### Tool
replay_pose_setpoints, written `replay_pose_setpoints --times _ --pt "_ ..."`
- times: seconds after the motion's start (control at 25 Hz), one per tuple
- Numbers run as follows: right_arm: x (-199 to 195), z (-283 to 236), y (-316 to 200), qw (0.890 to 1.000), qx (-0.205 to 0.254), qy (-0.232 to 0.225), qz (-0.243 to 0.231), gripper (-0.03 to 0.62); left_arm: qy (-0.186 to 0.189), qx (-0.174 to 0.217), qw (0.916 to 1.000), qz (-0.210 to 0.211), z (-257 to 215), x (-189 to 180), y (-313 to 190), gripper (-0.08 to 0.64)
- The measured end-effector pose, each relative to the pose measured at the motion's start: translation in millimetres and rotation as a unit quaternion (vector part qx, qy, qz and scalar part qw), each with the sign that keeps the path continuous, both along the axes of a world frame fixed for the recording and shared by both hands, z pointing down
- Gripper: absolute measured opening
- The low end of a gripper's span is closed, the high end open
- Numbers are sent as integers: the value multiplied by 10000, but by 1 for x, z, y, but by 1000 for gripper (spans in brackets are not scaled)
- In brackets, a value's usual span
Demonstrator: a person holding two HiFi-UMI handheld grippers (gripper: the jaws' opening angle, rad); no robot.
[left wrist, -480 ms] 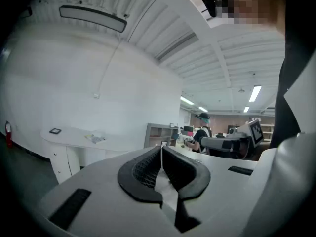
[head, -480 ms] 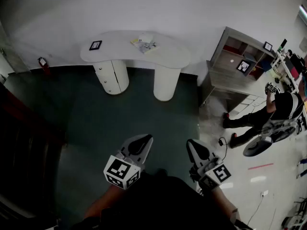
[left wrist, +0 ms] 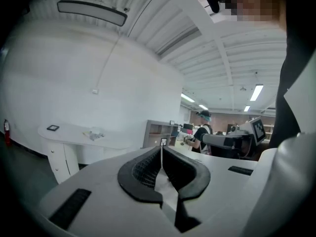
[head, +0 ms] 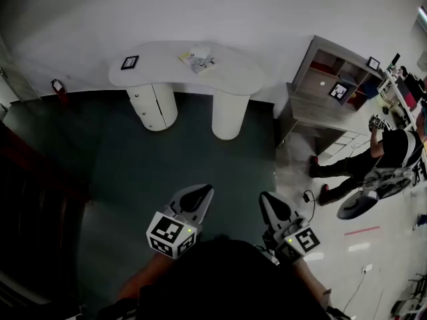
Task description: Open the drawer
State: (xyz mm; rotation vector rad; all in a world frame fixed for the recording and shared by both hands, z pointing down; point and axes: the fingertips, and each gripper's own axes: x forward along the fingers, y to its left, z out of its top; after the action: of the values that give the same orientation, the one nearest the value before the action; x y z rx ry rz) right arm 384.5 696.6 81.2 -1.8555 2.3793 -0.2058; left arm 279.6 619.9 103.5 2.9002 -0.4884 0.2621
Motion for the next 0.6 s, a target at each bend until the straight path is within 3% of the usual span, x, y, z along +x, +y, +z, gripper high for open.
replay_pose_setpoints --times 0.24,0.6 --pt "13 -4 -1 10000 41 11 -53 15 -58 -85 9999 -35 1 13 -6 21" --pt "2 19 -30 9981 -18 22 -615 17 -98 -130 9977 -655 23 -12 -29 21"
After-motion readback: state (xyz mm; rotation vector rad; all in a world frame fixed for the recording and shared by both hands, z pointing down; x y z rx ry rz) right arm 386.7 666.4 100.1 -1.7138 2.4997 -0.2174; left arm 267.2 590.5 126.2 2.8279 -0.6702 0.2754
